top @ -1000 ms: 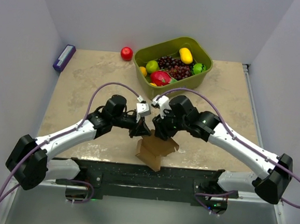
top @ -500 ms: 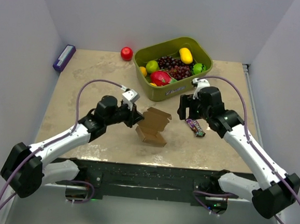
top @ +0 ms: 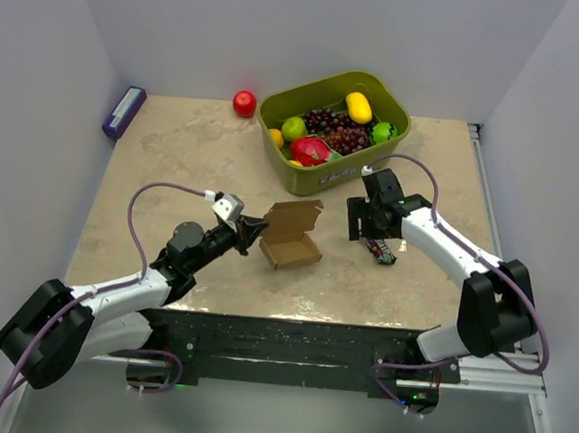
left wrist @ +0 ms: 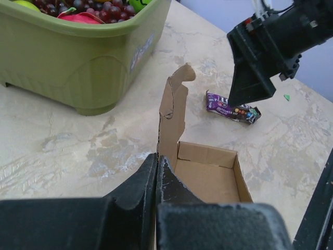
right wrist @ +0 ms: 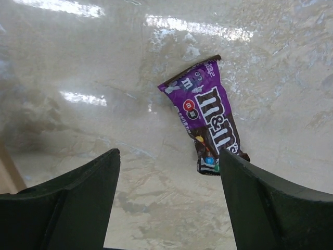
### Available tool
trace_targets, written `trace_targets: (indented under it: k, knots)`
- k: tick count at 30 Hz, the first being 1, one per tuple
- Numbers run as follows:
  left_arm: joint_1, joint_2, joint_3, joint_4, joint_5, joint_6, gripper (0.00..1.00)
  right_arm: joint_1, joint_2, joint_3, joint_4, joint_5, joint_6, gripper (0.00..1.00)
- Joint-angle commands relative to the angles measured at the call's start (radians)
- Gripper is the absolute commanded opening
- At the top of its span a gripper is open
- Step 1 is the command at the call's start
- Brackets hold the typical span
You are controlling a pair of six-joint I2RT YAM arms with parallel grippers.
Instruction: Fold the paper box
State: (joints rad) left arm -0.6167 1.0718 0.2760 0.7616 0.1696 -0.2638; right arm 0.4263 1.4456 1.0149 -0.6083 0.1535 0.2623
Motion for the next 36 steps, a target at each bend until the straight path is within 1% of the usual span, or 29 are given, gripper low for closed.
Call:
trace_targets:
  k: [1,6,8,10,15,16,18,21,25,26,29,30,33,36]
  knots:
    - [-0.015,0.025,-0.058,0.252,-0.036,0.098,0.00,-0.001,0.070,0.019,-0.013,0.067,-0.009,0.79]
    - [-0.043,0.059,-0.096,0.303,-0.079,0.149,0.00,0.000,0.165,0.048,-0.021,0.145,-0.006,0.77]
    - [-0.048,0.083,-0.115,0.338,-0.082,0.156,0.00,-0.001,0.179,0.056,-0.013,0.205,0.000,0.75]
    - [-0.055,0.097,-0.127,0.355,-0.082,0.167,0.00,0.000,0.199,0.060,-0.013,0.227,-0.001,0.75]
    - [-0.066,0.152,-0.146,0.370,-0.073,0.195,0.00,0.000,0.245,0.071,-0.001,0.241,-0.017,0.72]
    - [-0.066,0.160,-0.159,0.398,-0.074,0.195,0.00,-0.001,0.262,0.076,-0.001,0.238,-0.021,0.70]
    - [-0.067,0.171,-0.173,0.424,-0.070,0.184,0.00,-0.001,0.279,0.080,0.001,0.215,-0.035,0.68]
    - [-0.069,0.180,-0.172,0.421,-0.056,0.184,0.00,0.000,0.300,0.085,0.007,0.187,-0.051,0.64]
    - [-0.068,0.160,-0.173,0.361,-0.045,0.189,0.00,-0.001,0.317,0.088,0.008,0.134,-0.063,0.49]
    - [-0.068,0.152,-0.178,0.352,-0.045,0.187,0.00,0.000,0.315,0.086,0.008,0.124,-0.063,0.41]
    - [-0.068,0.122,-0.205,0.346,-0.047,0.175,0.00,0.000,0.300,0.085,0.007,0.110,-0.060,0.27]
    - [-0.069,0.117,-0.210,0.337,-0.045,0.169,0.00,0.000,0.286,0.085,0.004,0.101,-0.061,0.15]
    - [-0.069,0.116,-0.209,0.328,-0.045,0.160,0.00,0.002,0.231,0.079,-0.005,0.044,-0.061,0.00]
    - [-0.068,0.138,-0.193,0.323,-0.033,0.149,0.00,0.014,0.164,0.065,-0.010,-0.034,-0.066,0.00]
